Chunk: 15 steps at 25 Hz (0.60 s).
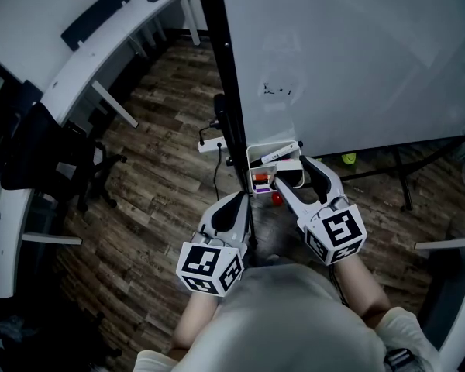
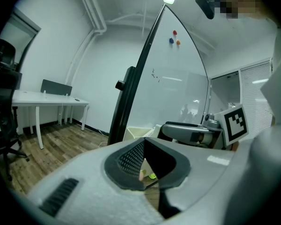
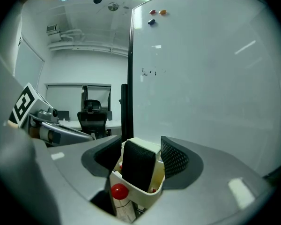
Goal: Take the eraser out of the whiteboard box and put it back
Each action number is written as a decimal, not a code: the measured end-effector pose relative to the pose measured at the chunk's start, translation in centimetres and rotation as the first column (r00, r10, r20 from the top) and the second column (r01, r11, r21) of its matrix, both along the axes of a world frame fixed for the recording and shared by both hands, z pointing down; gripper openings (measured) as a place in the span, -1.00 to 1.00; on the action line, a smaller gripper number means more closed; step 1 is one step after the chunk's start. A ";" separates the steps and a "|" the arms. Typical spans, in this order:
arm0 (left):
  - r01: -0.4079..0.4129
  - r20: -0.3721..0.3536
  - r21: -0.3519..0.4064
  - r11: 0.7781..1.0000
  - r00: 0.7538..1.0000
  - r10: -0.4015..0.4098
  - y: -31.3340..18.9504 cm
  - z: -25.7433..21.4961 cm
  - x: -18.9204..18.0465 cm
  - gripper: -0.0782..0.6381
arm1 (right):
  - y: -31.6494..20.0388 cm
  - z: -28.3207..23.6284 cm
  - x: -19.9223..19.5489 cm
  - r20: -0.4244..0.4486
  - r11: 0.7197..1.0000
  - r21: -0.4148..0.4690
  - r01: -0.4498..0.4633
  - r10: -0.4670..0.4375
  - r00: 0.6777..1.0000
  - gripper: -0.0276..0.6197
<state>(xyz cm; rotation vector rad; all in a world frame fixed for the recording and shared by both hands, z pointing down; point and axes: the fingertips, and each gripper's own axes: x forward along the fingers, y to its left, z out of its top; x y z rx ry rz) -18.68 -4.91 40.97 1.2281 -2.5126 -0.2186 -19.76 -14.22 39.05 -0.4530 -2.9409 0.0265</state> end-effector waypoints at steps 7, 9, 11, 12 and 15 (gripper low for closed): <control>-0.018 0.004 0.008 1.000 1.000 0.017 0.1 0.0 0.9 -0.78 | 0.1 -1.1 1.3 0.031 1.000 0.002 -0.023 0.023 0.999 -0.13; -0.024 0.006 0.011 1.000 1.000 0.024 0.1 0.0 1.3 -0.78 | 0.1 -1.3 1.7 0.038 1.000 0.001 -0.030 0.030 0.999 -0.13; -0.029 0.008 0.013 1.000 1.000 0.029 0.0 -0.1 1.6 -0.78 | 0.1 -1.4 2.2 0.043 0.999 0.000 -0.036 0.036 0.998 -0.13; -0.031 0.008 0.014 0.999 0.999 0.031 0.0 -0.1 1.7 -0.78 | 0.1 -1.5 2.4 0.044 0.999 -0.001 -0.039 0.039 0.998 -0.13; -0.038 0.008 0.015 0.999 0.999 0.038 0.0 -0.2 2.1 -0.78 | 0.2 -1.7 3.1 0.048 0.999 -0.004 -0.048 0.048 0.998 -0.13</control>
